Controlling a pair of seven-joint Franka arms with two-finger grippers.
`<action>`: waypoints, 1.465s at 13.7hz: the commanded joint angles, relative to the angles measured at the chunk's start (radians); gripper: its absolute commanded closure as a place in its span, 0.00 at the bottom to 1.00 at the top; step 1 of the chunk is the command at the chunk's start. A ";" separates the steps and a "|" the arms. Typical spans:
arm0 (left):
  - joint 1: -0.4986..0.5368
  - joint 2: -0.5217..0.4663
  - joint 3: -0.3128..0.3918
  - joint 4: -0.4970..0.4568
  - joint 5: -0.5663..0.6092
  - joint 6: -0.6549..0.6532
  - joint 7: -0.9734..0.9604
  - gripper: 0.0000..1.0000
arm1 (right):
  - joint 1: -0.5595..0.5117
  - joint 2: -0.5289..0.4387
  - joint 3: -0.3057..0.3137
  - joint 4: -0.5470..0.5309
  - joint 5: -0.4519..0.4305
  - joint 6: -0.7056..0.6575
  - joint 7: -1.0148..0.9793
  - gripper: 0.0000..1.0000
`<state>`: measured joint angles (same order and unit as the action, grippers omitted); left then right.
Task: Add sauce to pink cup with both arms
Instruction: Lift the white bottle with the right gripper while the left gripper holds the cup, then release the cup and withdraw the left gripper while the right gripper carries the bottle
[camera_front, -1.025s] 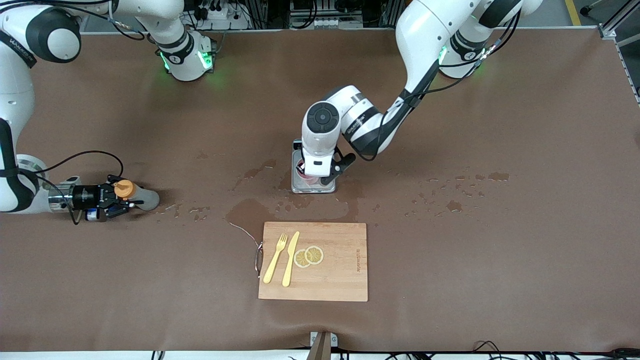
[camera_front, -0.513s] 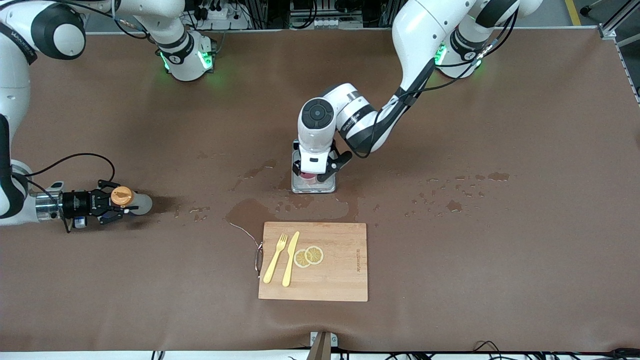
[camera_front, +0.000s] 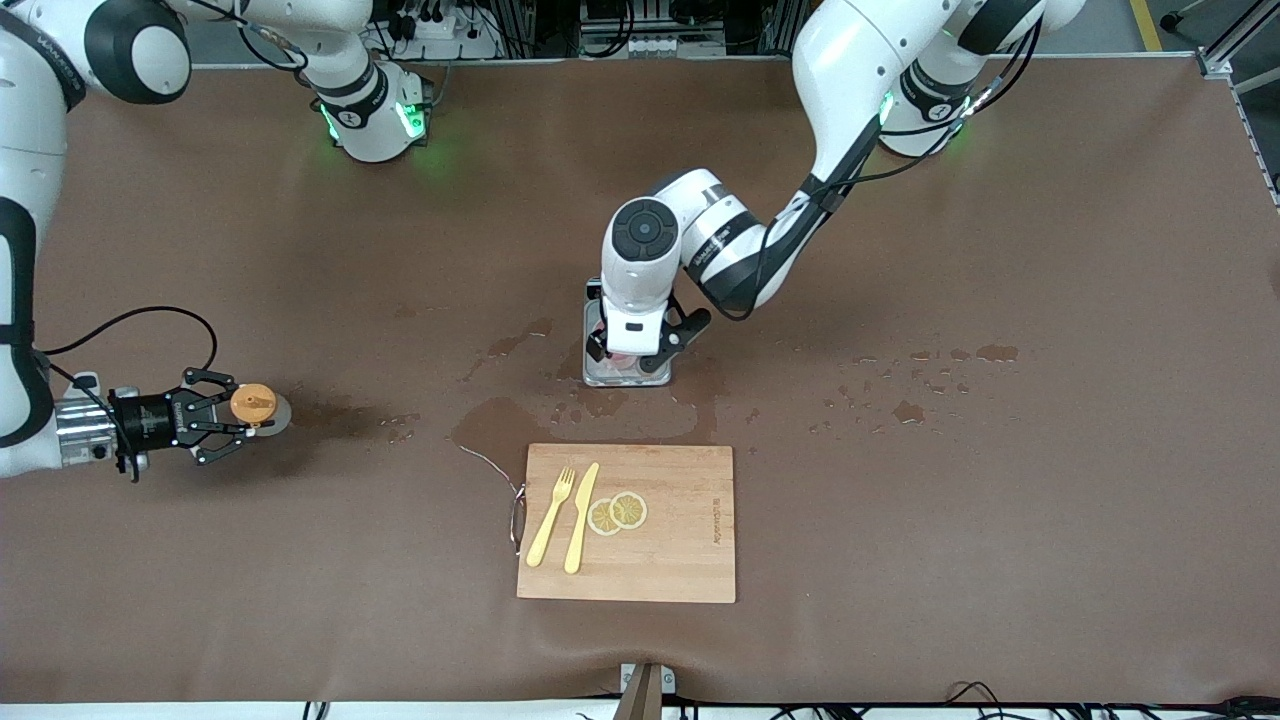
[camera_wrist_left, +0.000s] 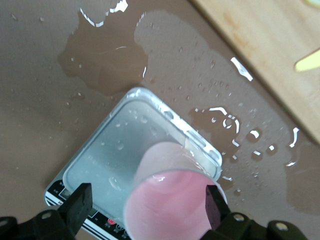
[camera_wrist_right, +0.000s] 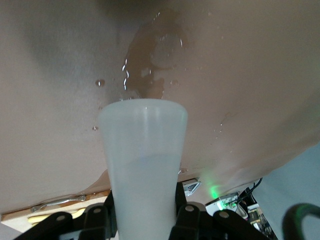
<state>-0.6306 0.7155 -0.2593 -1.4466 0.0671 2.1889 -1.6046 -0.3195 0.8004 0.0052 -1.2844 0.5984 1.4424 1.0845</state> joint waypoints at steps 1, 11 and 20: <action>0.009 -0.042 -0.001 -0.009 0.031 -0.040 -0.006 0.00 | 0.011 -0.021 -0.008 0.004 -0.023 -0.007 0.029 0.56; 0.162 -0.201 -0.014 -0.009 -0.055 -0.302 0.302 0.00 | 0.164 -0.041 -0.011 0.069 -0.120 0.018 0.282 0.56; 0.420 -0.326 -0.012 -0.018 -0.122 -0.581 0.906 0.00 | 0.322 -0.079 -0.010 0.070 -0.232 0.024 0.529 0.56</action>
<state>-0.2400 0.4292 -0.2635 -1.4404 -0.0344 1.6445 -0.7909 -0.0388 0.7496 0.0031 -1.2025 0.4103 1.4732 1.5474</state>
